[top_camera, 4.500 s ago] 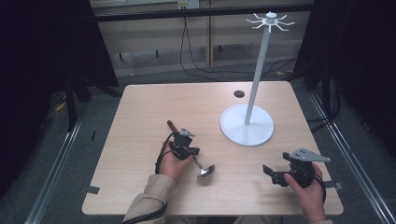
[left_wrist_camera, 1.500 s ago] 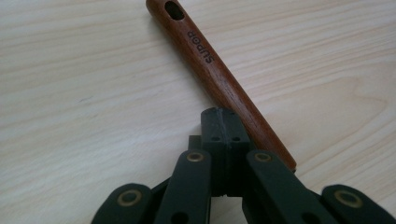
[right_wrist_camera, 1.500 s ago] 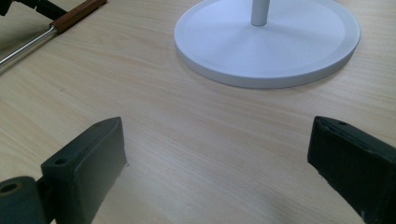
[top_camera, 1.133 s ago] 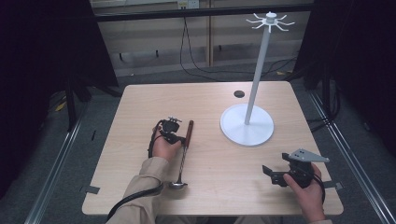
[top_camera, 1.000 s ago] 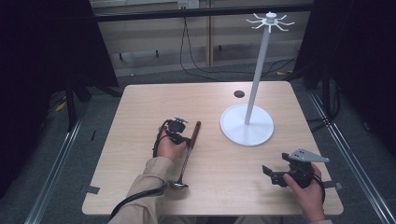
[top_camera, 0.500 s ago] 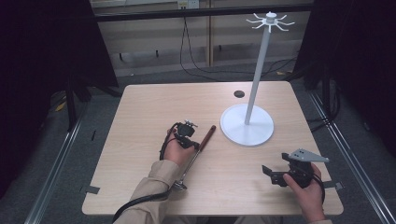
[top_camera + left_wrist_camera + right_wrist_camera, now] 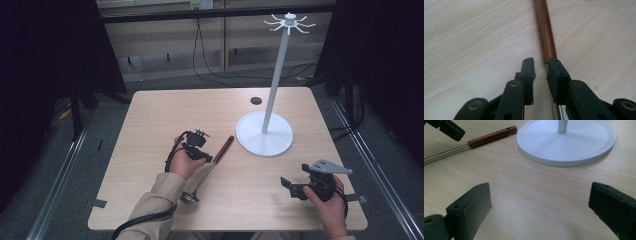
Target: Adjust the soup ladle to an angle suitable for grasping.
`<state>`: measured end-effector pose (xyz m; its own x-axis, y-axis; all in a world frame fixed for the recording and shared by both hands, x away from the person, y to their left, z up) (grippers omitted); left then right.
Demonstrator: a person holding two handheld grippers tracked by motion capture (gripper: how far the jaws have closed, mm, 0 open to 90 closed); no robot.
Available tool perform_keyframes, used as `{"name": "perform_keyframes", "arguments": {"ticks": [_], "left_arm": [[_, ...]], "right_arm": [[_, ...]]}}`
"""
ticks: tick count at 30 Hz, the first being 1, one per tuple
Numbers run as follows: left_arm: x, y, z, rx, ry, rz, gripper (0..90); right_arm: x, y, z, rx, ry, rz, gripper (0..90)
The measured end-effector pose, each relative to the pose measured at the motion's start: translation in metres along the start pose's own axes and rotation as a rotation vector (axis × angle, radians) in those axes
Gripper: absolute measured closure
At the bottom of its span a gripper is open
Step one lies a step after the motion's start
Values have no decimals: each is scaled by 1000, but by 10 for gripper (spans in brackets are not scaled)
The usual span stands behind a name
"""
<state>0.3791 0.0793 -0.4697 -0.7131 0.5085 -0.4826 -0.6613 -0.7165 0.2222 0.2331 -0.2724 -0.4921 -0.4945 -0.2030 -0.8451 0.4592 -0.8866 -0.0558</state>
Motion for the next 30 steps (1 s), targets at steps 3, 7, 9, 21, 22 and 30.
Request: {"name": "perform_keyframes", "arguments": {"ticks": [3,7,9,21,22,30], "left_arm": [[6,5,2,3,-34,-28,692],[10,8,-1,10,-59,-20,690],[11,9,-3,15,-86,-20,690],[12,21,-11,-58,-187,-125,783],[12,21,-11,-58,-187,-125,788],[12,22,-12,-50,-190,-60,853]], "right_arm": [[-1,-1,0,-2,7,6,37],[-1,-2,0,-1,2,7,37],[-1,-2,0,-5,3,7,36],[-1,-1,-1,1,-2,7,38],[-1,-1,-1,1,-2,7,38],[0,1,0,3,-2,6,39]]}}
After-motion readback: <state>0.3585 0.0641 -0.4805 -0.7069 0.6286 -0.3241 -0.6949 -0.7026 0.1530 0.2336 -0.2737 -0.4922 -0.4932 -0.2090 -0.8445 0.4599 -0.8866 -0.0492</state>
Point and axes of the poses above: each handheld gripper's, and its own axes: z roughly backward along the jaws, x roughly out of its underside, y roughly to its right, the point moved 1 cm from there along -z, roughly forward along the jaws, and after that the axes turned 5 degrees about z, right-handed, at the moved point
